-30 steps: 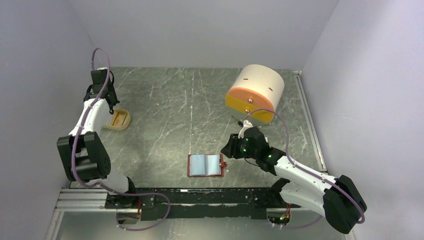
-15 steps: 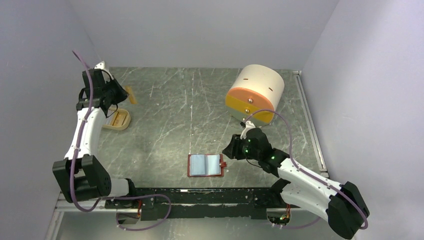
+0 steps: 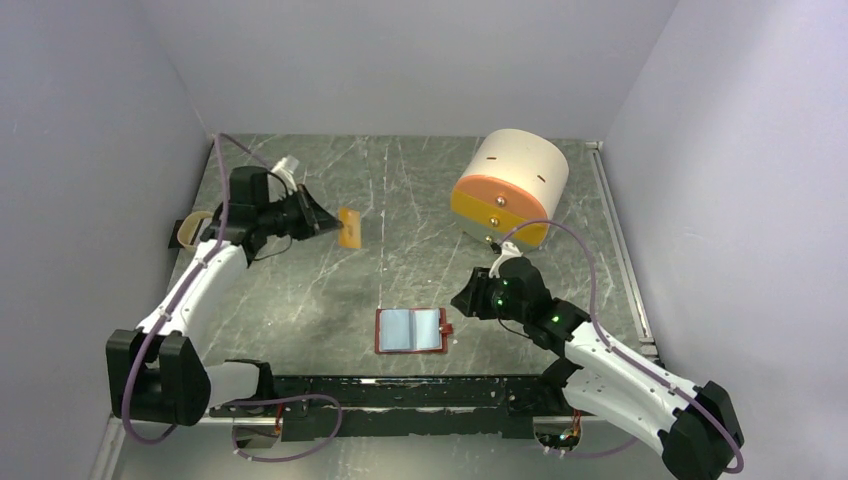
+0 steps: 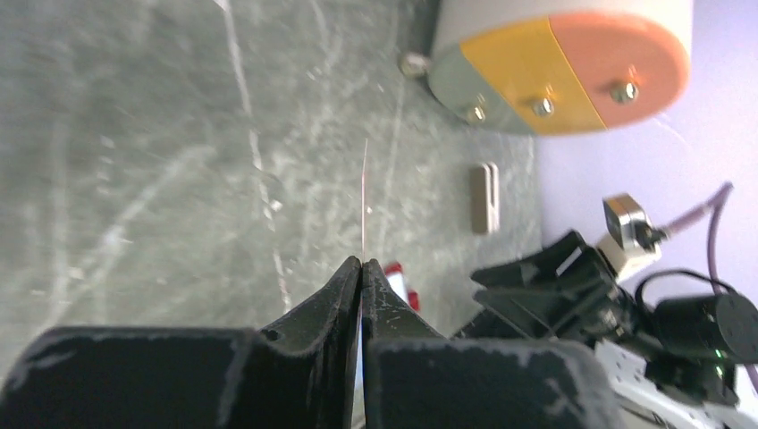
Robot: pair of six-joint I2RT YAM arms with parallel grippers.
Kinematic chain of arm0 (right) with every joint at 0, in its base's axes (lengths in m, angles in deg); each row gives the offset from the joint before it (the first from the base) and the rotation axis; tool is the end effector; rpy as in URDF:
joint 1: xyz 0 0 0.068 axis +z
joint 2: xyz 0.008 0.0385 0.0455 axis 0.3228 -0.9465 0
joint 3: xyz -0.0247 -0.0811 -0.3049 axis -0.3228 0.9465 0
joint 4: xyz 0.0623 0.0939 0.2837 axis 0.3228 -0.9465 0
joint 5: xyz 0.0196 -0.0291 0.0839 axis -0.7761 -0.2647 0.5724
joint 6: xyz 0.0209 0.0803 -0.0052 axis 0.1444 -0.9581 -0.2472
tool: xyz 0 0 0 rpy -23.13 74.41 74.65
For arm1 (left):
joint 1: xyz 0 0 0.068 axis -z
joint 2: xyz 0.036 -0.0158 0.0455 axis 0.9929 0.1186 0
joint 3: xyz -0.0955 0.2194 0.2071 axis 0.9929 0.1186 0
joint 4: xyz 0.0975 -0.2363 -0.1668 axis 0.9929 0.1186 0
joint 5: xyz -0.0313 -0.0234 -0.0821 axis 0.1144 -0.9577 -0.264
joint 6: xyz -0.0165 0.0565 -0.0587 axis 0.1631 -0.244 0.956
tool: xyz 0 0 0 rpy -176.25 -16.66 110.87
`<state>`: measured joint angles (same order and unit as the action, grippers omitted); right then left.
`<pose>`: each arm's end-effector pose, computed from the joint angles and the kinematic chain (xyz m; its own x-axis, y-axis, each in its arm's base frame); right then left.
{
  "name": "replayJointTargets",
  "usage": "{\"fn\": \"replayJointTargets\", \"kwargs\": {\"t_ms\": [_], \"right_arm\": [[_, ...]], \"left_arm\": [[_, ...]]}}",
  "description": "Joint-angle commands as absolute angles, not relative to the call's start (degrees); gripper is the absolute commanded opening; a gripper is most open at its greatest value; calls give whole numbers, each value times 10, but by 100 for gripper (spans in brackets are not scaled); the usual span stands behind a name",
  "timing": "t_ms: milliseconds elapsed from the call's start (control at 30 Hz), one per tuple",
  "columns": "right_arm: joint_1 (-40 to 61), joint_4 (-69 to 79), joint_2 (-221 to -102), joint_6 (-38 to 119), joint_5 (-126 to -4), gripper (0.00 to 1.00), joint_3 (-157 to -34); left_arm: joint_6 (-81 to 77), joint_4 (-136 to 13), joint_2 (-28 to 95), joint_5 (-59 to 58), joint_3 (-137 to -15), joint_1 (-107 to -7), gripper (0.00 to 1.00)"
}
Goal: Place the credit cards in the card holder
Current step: Pick up the credit card from the storage box, then insert the credit card into the card holder.
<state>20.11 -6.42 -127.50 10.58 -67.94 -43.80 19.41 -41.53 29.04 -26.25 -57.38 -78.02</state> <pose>0.1675 0.1427 0.1968 -0.7637 0.1534 -0.6271 -0.2722 0.8042 0.5283 0.3204 -0.0697 0.2980 -0.7714 -0.3841 -0.5074 0.1278 0.6876 -0.7148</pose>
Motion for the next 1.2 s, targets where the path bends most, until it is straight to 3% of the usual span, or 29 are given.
{"fn": "replayJointTargets", "kwargs": {"t_ms": [0, 333, 567, 867, 1167], "right_arm": [[195, -83, -1263, 75, -690, 41, -455], [196, -64, -1279, 33, -665, 41, -436], [198, -23, -1326, 21, -631, 40, -424], [231, 26, -1394, 1, -619, 35, -429], [283, 35, -1443, -4, -654, 33, -438]], "left_arm": [[275, -487, 270, -345, -529, -723, 9], [401, -646, 203, -308, -347, -603, 9], [460, -779, 221, -278, -249, -563, 9], [513, -873, 267, -219, -202, -498, 9], [491, -841, 280, -169, -201, -462, 9]]}}
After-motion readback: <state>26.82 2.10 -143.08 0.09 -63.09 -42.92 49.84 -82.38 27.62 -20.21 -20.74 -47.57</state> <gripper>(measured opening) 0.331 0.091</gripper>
